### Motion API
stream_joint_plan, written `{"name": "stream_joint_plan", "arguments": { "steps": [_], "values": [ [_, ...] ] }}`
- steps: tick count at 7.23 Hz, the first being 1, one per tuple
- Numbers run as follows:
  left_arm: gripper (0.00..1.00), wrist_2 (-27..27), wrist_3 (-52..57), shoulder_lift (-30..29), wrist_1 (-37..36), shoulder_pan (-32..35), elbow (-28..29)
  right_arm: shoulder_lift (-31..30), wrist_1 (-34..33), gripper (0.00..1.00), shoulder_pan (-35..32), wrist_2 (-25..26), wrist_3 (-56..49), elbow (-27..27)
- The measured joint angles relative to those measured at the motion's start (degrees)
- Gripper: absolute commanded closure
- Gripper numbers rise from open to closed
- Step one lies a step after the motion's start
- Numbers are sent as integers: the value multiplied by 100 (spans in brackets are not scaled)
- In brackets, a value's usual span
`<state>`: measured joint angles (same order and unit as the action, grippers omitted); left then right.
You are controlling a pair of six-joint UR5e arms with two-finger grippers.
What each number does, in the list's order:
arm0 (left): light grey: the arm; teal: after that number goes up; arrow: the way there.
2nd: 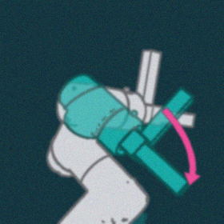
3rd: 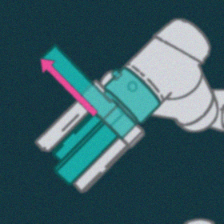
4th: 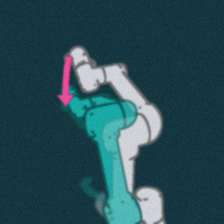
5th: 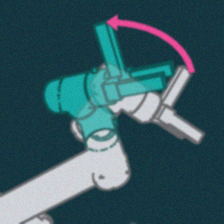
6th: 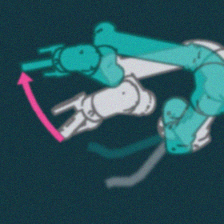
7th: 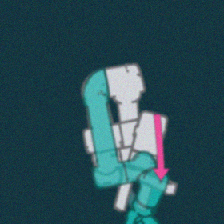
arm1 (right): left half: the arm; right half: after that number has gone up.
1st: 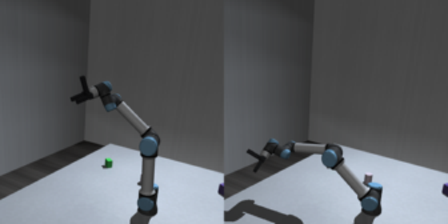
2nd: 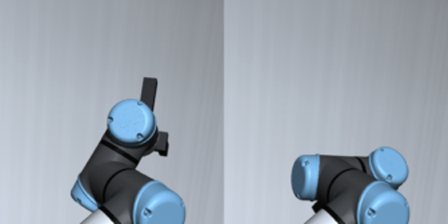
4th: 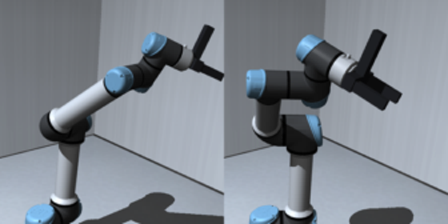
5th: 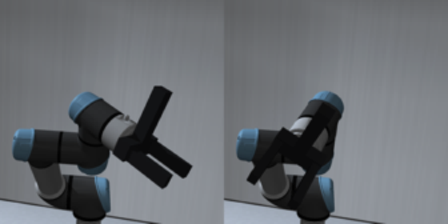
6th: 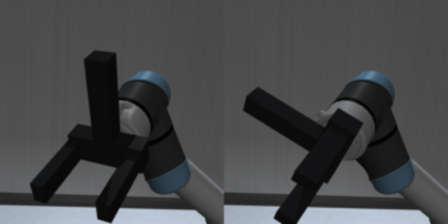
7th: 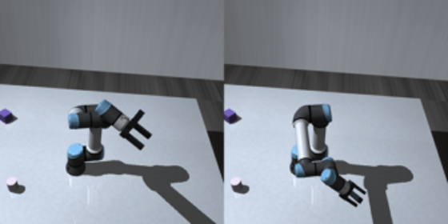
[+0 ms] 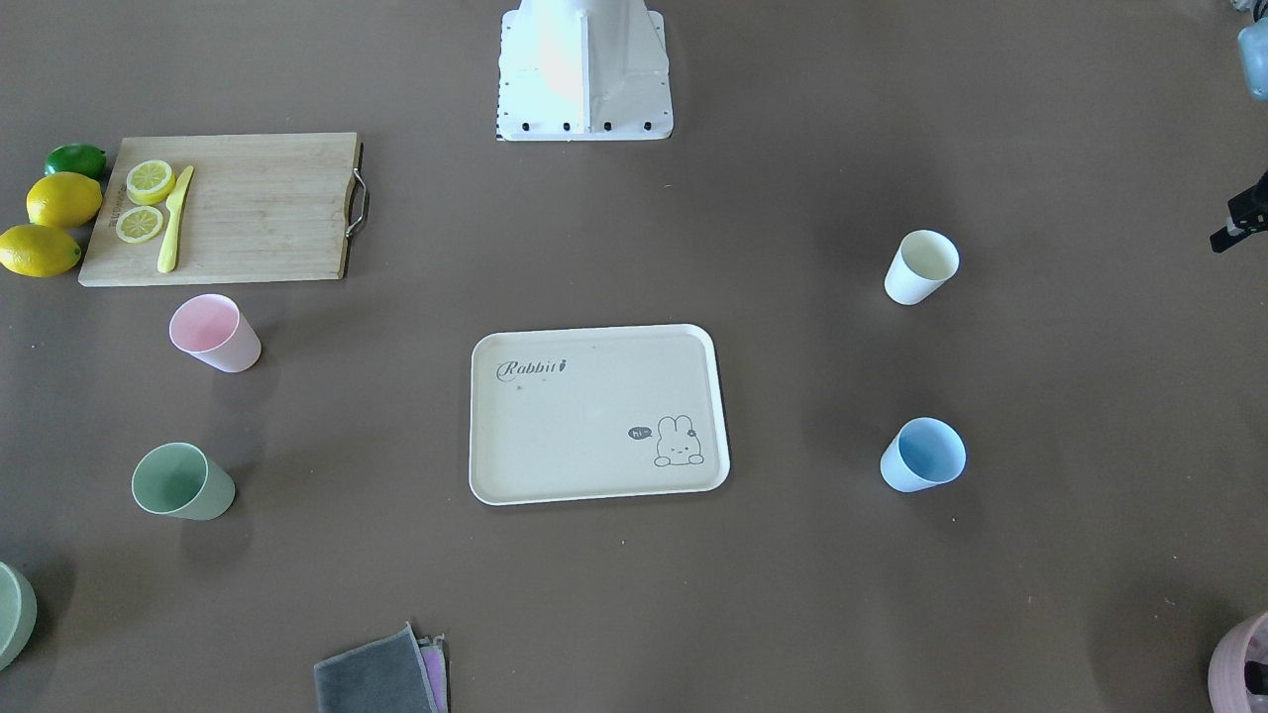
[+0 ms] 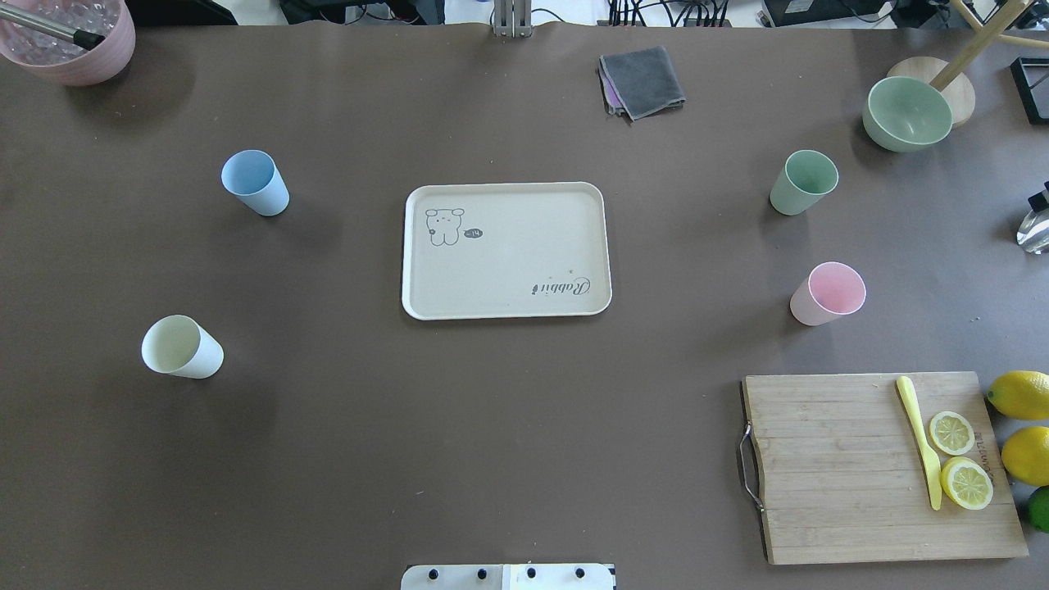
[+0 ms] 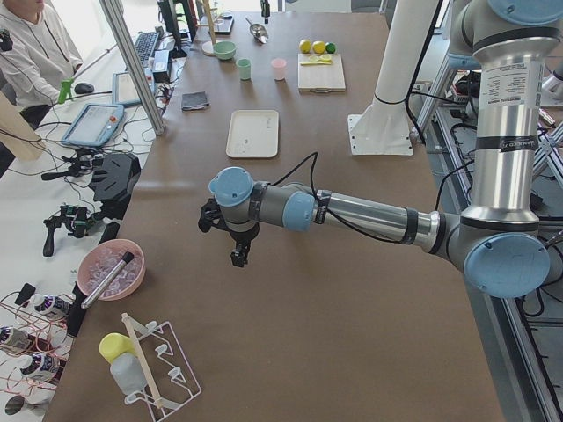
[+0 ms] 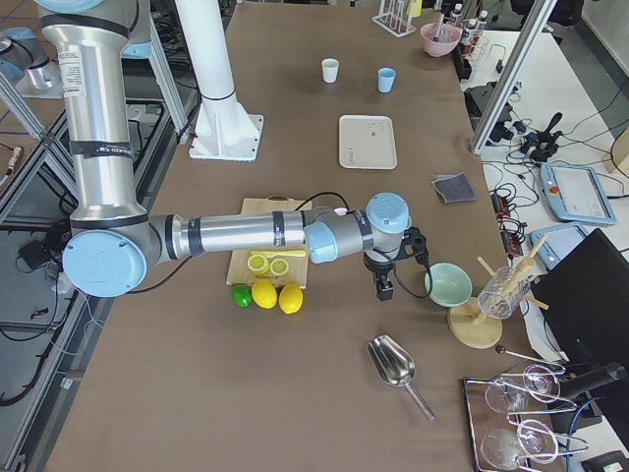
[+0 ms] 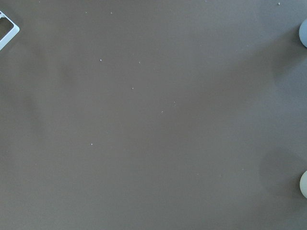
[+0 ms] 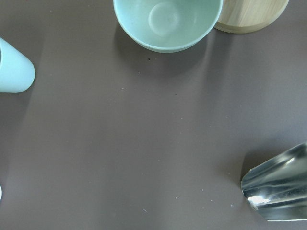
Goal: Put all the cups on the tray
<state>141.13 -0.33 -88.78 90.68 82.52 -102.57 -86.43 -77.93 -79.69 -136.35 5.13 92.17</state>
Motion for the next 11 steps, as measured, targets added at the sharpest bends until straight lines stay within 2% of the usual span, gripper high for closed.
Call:
{"name": "stream_joint_plan", "arguments": {
  "steps": [3, 5, 7, 11],
  "values": [
    [2, 4, -456, -11, 191, -150, -377, 73, 32, 0, 423, -415, 384, 450],
    [2, -36, -1358, -39, 642, -581, -598, 57, 34, 1, 924, -369, 1062, 861],
    [2, -58, -2080, -56, 1068, -927, -658, 85, 71, 3, 1405, -164, 1693, 985],
    [2, -73, -2279, -87, 1196, -1058, -664, 93, 168, 14, 2041, 67, 2175, 935]
  ]
}}
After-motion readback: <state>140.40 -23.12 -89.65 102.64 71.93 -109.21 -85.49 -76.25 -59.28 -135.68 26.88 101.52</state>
